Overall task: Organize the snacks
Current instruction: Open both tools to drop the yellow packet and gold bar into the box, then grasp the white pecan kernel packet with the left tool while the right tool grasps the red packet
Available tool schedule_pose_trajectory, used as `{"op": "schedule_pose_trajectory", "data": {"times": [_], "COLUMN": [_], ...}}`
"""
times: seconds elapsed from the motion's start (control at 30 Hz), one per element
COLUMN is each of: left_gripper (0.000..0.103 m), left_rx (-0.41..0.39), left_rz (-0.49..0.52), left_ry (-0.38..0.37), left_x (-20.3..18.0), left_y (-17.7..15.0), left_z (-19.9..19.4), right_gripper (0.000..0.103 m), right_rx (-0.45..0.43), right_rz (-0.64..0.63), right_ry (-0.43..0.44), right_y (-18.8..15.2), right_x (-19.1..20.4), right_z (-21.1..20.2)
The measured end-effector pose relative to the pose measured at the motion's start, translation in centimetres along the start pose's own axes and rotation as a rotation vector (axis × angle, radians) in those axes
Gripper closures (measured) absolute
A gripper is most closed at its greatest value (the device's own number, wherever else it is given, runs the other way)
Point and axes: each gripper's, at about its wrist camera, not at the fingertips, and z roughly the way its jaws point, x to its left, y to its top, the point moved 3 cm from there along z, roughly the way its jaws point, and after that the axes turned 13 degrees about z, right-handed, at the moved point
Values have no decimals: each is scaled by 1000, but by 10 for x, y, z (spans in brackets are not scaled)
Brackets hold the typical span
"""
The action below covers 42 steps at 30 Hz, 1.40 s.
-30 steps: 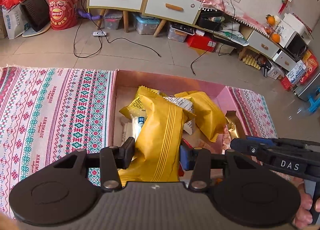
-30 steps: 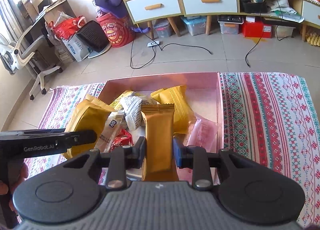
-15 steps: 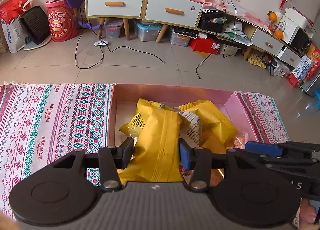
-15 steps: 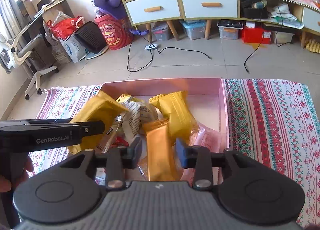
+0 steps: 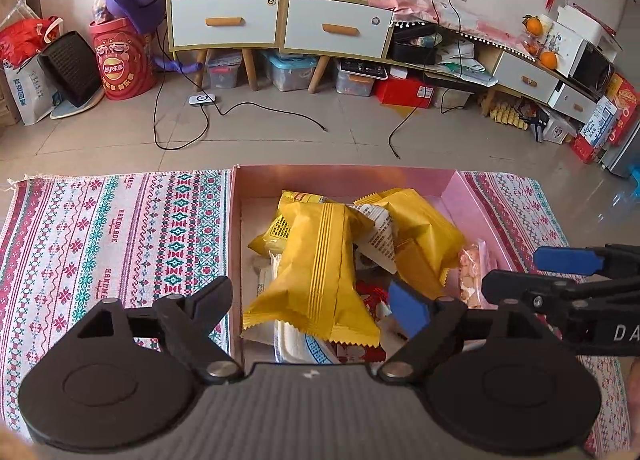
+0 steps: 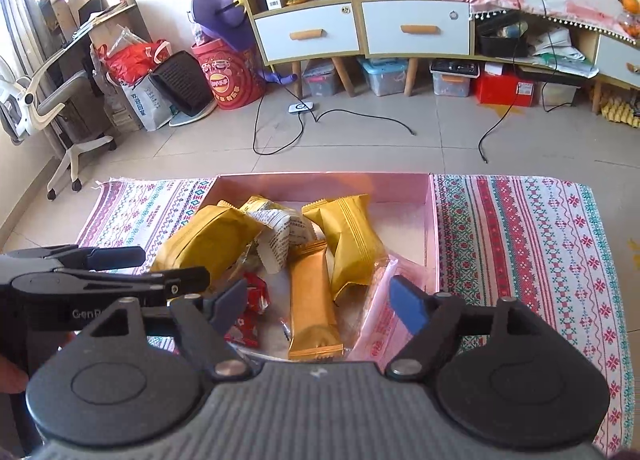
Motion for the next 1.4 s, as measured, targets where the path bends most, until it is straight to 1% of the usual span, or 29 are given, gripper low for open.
{"op": "schedule_pose_trajectory", "data": {"times": [0.07,0.13,0.2,0.3,0.43,0.67,0.83,0.93,1.0,1.07,1.2,1.33,1.4], "left_gripper": [9,7,3,0,0,0,0,0,0,0,0,0,0], "left_rx": [5,4,3,5,12,55,44,26,5,-8,-23,-67,-92], "left_rz": [10,14,14,24,28,55,70,61,49,44,78,85,99], "left_ry": [1,1,-3,-14,-25,-38,-47,-57,-66,-72,-81,-103,-100], "left_x": [-1,-1,-1,-1,-1,-5,-11,-16,-20,-25,-39,-49,-55], "left_y": [-5,-10,-15,-24,-38,-64,-79,-87,-92,-97,-102,-103,-104], "left_z": [-4,-9,-13,-20,-28,-33,-37,-37,-37,-34,-25,-21,-18], "right_gripper": [22,16,12,7,3,2,1,0,0,0,0,0,0], "right_rx": [-6,-16,-25,-37,-53,-44,-33,-29,-5,4,8,19,27], "right_rz": [-6,-14,-18,-11,-5,-34,-65,-78,-89,-92,-86,-78,-73], "right_ry": [-2,-15,-28,-28,-38,-100,-110,-106,-125,-125,-130,-147,-161], "right_y": [-2,-5,-8,-12,-18,-32,-46,-54,-59,-62,-68,-71,-72], "right_x": [1,1,0,-1,-5,-8,-12,-15,-18,-21,-28,-37,-41], "right_z": [-5,-10,-15,-25,-34,-35,-36,-36,-34,-34,-34,-30,-27]}}
